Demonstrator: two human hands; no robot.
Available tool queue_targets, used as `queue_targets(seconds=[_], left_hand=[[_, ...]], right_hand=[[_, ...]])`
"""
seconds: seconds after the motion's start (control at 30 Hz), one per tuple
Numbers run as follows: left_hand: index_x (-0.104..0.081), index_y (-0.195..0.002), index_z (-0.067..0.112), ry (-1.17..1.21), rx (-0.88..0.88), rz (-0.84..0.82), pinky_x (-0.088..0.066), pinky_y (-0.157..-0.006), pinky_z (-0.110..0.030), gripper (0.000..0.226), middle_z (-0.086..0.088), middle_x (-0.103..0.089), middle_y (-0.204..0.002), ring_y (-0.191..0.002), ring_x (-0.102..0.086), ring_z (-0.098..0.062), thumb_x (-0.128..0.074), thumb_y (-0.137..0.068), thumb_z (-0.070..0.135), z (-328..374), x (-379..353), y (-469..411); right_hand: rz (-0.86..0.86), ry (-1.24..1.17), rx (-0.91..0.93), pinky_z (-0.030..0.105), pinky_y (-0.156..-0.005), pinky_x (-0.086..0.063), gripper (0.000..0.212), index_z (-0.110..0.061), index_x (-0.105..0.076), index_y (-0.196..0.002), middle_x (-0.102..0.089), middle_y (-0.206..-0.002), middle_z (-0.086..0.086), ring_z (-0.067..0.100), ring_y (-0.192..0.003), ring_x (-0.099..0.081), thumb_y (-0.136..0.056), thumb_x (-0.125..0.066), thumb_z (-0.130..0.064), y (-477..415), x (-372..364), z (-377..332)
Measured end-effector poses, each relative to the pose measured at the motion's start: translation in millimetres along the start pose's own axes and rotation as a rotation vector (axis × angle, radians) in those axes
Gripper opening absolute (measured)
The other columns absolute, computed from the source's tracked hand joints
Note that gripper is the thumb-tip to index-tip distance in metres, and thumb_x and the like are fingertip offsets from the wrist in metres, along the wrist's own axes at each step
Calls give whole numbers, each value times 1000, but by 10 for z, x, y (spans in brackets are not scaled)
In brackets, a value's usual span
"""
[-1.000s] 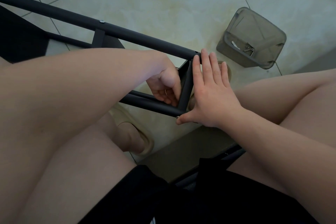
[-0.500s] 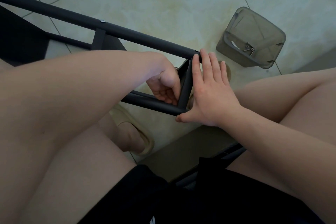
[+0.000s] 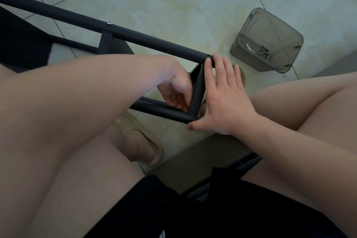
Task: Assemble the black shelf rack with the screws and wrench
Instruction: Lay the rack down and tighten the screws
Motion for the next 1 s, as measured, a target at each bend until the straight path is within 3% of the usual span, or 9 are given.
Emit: queue_targets(seconds=[0.17,0.3,0.53,0.73,0.9,1.0], left_hand=[[-71,-86,8,70,-19,-10,-54,-63,-22,17,-5,-70,-78,-66,-65,-12,-59,-92,-2,23,19,8],[-71,-92,11,58,-28,-18,-52,-67,-24,10,-1,-70,-79,-71,-63,-12,-61,-92,7,-7,19,25],[-70,-85,10,55,-26,-4,-52,-61,-21,12,-1,-69,-69,-58,-63,-9,-62,-93,6,-14,-6,-20],[-71,-89,7,111,-47,-6,-57,-62,-23,16,-7,-70,-78,-66,-67,-13,-58,-92,-3,3,14,5],[-71,-89,13,50,-36,-1,-52,-64,-23,7,1,-69,-74,-64,-64,-10,-65,-92,12,-10,5,13],[-70,-83,11,52,-37,4,-51,-61,-22,13,0,-69,-69,-59,-63,-9,-63,-93,7,-11,-9,-12]], right_hand=[[0,4,-1,50,-125,9,161,-3,14,-159,18,-166,18,36,-154,18,-51,-73,-86,-23,24,27],[2,9,1,49,-125,9,161,-3,13,-159,17,-166,18,36,-154,16,-50,-72,-87,-25,20,33],[-20,-5,11,50,-125,10,160,-3,19,-157,25,-165,18,35,-153,23,-54,-70,-87,-20,-13,28],[-62,5,15,50,-124,12,160,-3,26,-154,34,-161,18,35,-150,30,-56,-63,-92,-36,-18,56],[-89,18,13,50,-124,14,160,-3,29,-153,37,-160,18,35,-149,32,-56,-60,-95,-60,-17,82],[-87,15,13,50,-124,13,160,-3,29,-153,37,-160,19,35,-149,32,-56,-60,-94,-48,-27,71]])
Point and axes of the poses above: each hand's wrist, its own y-axis away from the middle knuckle, its own x-axis out of the back of the hand, z = x × y, the point moved 5 cm from there along -y, towards the middle knuckle
